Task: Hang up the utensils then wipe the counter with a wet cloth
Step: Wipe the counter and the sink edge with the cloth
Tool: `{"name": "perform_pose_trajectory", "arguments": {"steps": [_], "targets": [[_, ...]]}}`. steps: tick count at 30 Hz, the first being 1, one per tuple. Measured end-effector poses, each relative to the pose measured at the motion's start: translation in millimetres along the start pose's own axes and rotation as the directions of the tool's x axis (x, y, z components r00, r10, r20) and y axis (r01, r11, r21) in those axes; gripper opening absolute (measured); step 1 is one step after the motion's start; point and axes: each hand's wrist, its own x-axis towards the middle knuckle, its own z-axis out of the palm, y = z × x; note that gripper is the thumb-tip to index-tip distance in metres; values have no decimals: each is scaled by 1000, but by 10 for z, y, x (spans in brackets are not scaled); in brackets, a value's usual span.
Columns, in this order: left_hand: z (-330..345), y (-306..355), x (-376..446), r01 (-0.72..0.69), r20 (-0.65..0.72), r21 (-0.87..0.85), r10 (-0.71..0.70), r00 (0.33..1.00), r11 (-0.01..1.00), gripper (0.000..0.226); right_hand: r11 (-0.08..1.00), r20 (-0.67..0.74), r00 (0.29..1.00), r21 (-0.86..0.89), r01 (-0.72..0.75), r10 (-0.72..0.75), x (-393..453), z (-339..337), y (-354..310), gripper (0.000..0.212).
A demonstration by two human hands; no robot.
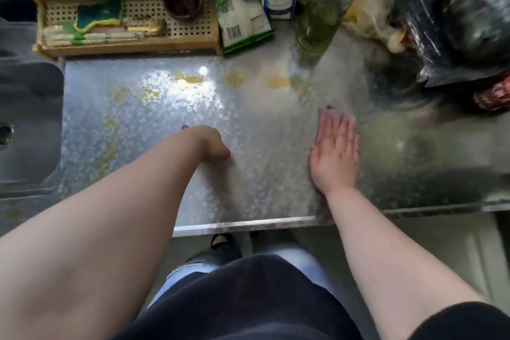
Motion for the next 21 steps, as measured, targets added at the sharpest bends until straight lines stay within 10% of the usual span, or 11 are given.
{"name": "perform_pose_trajectory", "arguments": {"steps": [7, 11, 15, 21], "targets": [[77, 6, -24, 51, -3, -65, -51, 999, 997, 35, 876, -24, 884, 150, -458, 466, 758, -148, -82, 73], [83, -19, -110, 60, -39, -10, -60, 997, 998, 35, 991, -5, 996, 100, -86, 87, 938, -54, -725, 78], [150, -97, -108, 80, -95, 70, -73, 993, 994, 52, 952, 63, 952, 82, 295, -300, 844, -10, -1064, 79], [63, -108, -102, 56, -55, 97, -51, 997, 994, 48, 988, 46, 988, 46, 146, -148, 782, -36, -329, 80]]}}
